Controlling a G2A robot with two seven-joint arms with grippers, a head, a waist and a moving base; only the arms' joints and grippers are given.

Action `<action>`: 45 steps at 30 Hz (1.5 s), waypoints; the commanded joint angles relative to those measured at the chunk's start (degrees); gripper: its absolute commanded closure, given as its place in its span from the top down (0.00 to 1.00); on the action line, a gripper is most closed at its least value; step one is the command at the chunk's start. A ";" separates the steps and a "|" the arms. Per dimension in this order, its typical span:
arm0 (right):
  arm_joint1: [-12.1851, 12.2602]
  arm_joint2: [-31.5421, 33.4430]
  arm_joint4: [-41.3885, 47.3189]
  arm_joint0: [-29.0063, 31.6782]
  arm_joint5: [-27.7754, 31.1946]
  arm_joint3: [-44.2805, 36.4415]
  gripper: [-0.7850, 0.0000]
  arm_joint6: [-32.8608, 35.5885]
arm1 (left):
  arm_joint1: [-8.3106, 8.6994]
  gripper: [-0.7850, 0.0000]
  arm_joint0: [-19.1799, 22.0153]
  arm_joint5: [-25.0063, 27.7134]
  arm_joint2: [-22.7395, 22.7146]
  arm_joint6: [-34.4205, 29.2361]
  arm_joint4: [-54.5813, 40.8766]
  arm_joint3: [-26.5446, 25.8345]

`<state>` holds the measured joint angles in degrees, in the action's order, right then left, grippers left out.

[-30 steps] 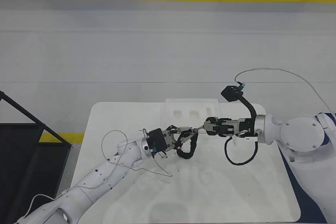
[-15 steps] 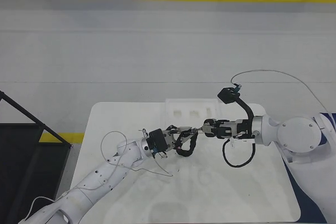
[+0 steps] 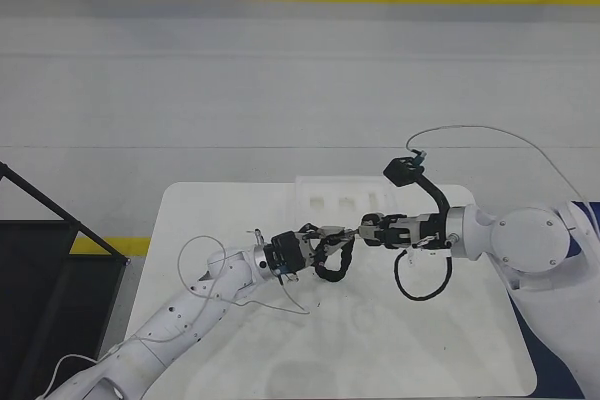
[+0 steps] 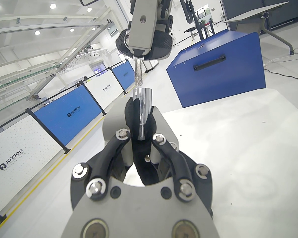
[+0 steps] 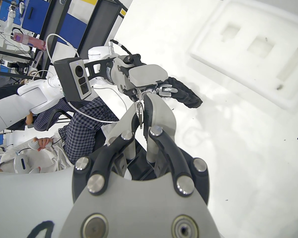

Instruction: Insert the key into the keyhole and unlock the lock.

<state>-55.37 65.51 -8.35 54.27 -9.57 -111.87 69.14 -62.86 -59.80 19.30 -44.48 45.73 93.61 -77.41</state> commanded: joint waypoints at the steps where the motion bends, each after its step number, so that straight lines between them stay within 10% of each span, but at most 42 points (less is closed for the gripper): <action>1: 0.02 -0.10 -0.04 -0.05 -0.12 0.03 0.00 -0.02 | 0.01 0.00 -0.23 0.09 -0.30 -0.16 0.28 -0.25; 45: 0.59 -2.28 -4.63 -1.41 -2.49 -0.96 0.00 -0.50 | -0.72 0.00 -2.79 0.96 -4.24 -1.41 4.17 -1.94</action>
<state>-54.77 63.26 -13.02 52.85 -12.12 -112.83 68.78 -63.54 -62.60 20.23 -48.70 44.30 97.78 -79.38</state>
